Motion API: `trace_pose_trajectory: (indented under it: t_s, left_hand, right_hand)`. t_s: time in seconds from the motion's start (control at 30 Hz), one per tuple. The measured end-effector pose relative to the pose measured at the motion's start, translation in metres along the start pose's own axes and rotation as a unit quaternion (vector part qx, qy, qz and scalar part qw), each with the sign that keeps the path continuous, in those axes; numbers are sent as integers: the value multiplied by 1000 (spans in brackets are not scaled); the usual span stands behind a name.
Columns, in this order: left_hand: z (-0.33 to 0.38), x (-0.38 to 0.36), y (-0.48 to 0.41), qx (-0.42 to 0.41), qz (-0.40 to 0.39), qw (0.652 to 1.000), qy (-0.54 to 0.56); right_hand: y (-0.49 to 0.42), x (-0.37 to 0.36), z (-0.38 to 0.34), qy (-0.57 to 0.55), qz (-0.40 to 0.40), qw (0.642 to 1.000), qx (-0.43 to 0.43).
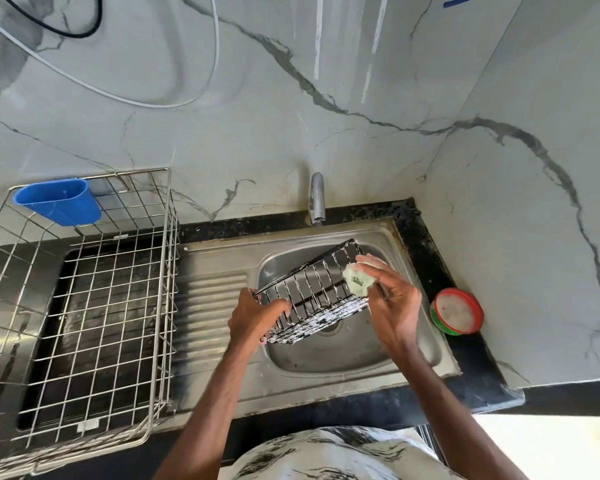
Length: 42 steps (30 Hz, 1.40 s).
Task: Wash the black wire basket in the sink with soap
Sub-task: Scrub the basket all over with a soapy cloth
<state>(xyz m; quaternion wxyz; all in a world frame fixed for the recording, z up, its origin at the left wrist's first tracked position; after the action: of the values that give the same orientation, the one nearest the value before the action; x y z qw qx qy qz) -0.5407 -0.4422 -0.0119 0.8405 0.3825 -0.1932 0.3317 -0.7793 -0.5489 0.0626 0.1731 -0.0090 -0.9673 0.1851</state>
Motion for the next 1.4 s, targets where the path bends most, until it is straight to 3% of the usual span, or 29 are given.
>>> trace_pose_trajectory:
  t_s: [0.13,0.27,0.33,0.47,0.6,0.77,0.93,1.07,1.4]
  left_hand:
    - [-4,0,2,-1,-7,1000,12]
    - [-4,-3,4,22,-36,998,47]
    - [-9,-5,1,29,-43,997,61]
    - [-8,-2,1,16,-45,996,70]
    - [-12,-1,-2,21,-70,992,101]
    - [-15,-9,-5,45,-134,977,159]
    - [-11,-13,13,66,-215,958,179]
    - [7,-28,30,9,-269,950,160]
    - [22,-50,42,-23,-218,965,143]
  right_hand:
    - [0,-2,7,-98,-4,989,-113]
    - [-7,-4,26,-204,35,945,-253]
    - [-10,-4,28,-176,28,942,-285]
    - [-22,-1,14,18,-54,973,-224]
    - [-28,-8,-5,-106,-140,956,-234]
    - [-31,-16,-21,-181,-246,911,-277]
    - [-26,-26,-27,-144,-269,912,-273]
    - [-15,-37,-27,-59,-284,924,-249]
    - [-11,-34,-23,-43,-305,921,-238]
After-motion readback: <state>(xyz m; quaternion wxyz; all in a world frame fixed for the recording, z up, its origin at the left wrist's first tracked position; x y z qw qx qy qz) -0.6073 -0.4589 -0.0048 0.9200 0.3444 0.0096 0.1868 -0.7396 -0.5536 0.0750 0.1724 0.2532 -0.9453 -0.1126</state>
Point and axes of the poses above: each hand's wrist, its own y-axis away from the middle knuckle, its own x-axis out of the back of the hand, z = x × y, the point moved 5 cm from there along -y, towards the middle knuckle, and after that the axes turned 6 degrees about z, right-handed, at the moved point
